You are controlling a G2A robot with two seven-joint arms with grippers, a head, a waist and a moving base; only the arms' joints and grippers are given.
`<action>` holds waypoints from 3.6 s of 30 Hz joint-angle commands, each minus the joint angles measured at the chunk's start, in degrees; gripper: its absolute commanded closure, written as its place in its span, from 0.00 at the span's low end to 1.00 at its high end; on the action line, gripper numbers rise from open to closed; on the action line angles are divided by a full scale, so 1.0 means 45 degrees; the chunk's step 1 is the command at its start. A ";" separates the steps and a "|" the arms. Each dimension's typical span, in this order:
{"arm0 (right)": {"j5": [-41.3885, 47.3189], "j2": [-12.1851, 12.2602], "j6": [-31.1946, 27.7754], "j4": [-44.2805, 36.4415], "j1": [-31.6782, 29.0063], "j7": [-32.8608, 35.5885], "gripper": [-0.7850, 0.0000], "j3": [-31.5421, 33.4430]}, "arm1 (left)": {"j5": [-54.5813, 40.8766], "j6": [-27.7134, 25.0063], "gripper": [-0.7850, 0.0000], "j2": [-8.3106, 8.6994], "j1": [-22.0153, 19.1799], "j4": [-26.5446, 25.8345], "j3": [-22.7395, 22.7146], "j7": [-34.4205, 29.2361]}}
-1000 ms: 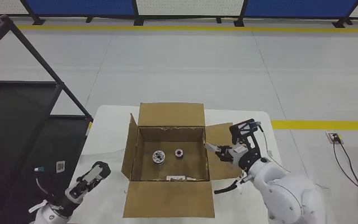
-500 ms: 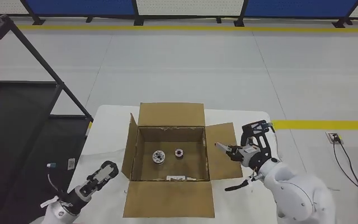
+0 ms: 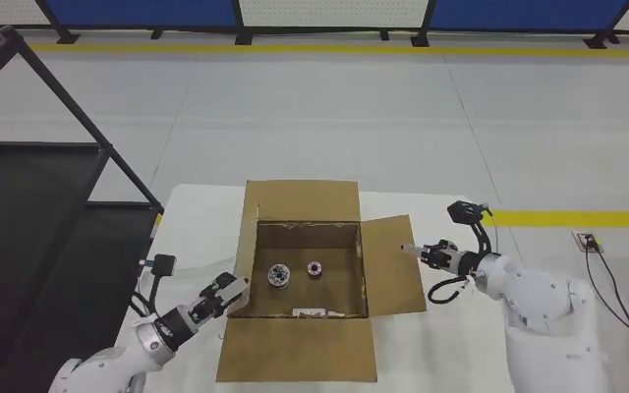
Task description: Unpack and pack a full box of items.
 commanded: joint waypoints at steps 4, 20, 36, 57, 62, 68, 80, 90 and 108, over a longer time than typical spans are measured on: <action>0.1662 0.0090 -0.1117 0.0794 0.0557 0.0904 0.00 -0.0648 | 0.0505 0.0417 0.00 0.0026 -0.0340 0.0272 0.0584 -0.0304; 0.6799 0.0206 -0.2339 0.0983 0.1511 0.1119 0.00 -0.2945 | 0.0720 0.1153 0.00 -0.0001 -0.1113 0.0991 0.1844 0.0065; 0.3958 0.0144 -0.3322 0.3000 0.1759 -0.2732 0.00 -0.5643 | 0.0319 0.1664 0.00 0.0012 -0.1360 0.1778 0.1989 0.0588; 0.2834 0.0428 -0.3745 0.2556 0.1580 -0.4200 0.00 -0.6216 | -0.0332 0.1251 0.00 0.0072 -0.1082 0.1359 0.1664 0.1086; 0.3389 0.0595 -0.3931 0.1935 0.1471 -0.4197 0.00 -0.5686 | -0.1686 0.0469 0.00 0.0205 -0.0403 0.0543 0.0268 0.0449; 0.3658 0.0751 -0.3527 0.1711 0.1559 -0.4438 0.00 -0.5073 | -0.3588 -0.0463 0.00 0.0468 0.0892 0.0660 -0.2137 -0.1897; 0.3933 0.0751 -0.3097 0.2016 0.1470 -0.5232 0.00 -0.4932 | -0.3897 -0.1292 0.00 0.0671 0.1980 0.1156 -0.3899 -0.3754; 0.4067 0.0587 -0.3539 0.6684 0.4449 -0.6750 0.00 -0.5433 | -0.2325 -0.0668 0.00 0.0728 0.1546 0.0953 -0.2708 -0.3058; 0.4057 -0.0963 -0.4461 1.4573 0.8353 -0.9806 0.00 -0.8379 | -0.0844 -0.1933 0.00 0.1126 0.1589 0.2216 -0.1511 -0.6556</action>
